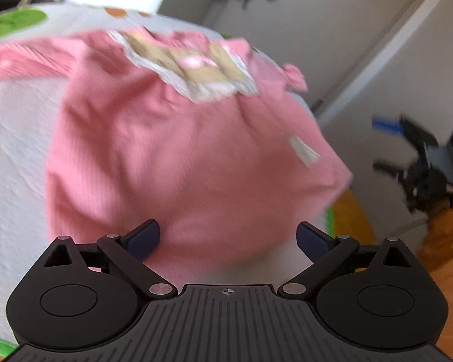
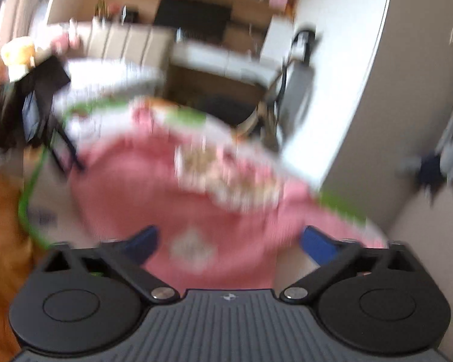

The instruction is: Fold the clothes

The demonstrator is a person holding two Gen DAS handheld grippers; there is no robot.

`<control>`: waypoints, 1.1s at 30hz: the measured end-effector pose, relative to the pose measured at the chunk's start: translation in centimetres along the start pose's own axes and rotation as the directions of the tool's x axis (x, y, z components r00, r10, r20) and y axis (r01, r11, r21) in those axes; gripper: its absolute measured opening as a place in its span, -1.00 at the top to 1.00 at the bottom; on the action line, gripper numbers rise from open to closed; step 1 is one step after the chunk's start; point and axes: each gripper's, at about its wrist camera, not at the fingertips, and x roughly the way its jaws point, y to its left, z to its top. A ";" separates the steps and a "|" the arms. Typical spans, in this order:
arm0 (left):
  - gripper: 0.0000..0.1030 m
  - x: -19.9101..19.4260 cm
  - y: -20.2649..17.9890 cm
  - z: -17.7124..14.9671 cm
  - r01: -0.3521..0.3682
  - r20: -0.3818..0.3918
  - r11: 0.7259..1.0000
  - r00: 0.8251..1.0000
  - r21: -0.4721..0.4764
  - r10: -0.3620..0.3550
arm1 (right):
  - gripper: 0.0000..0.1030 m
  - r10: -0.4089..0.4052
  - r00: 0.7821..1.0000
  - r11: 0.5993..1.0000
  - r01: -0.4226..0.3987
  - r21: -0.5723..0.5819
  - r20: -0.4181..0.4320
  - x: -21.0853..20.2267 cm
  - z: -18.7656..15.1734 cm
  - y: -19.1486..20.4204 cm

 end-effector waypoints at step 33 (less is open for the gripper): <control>0.71 -4.2 3.7 17.6 -0.430 0.567 0.897 0.716 -0.102 0.408 | -1.00 0.253 0.955 0.807 -0.121 0.578 -0.153 20.8 -1.8 -1.5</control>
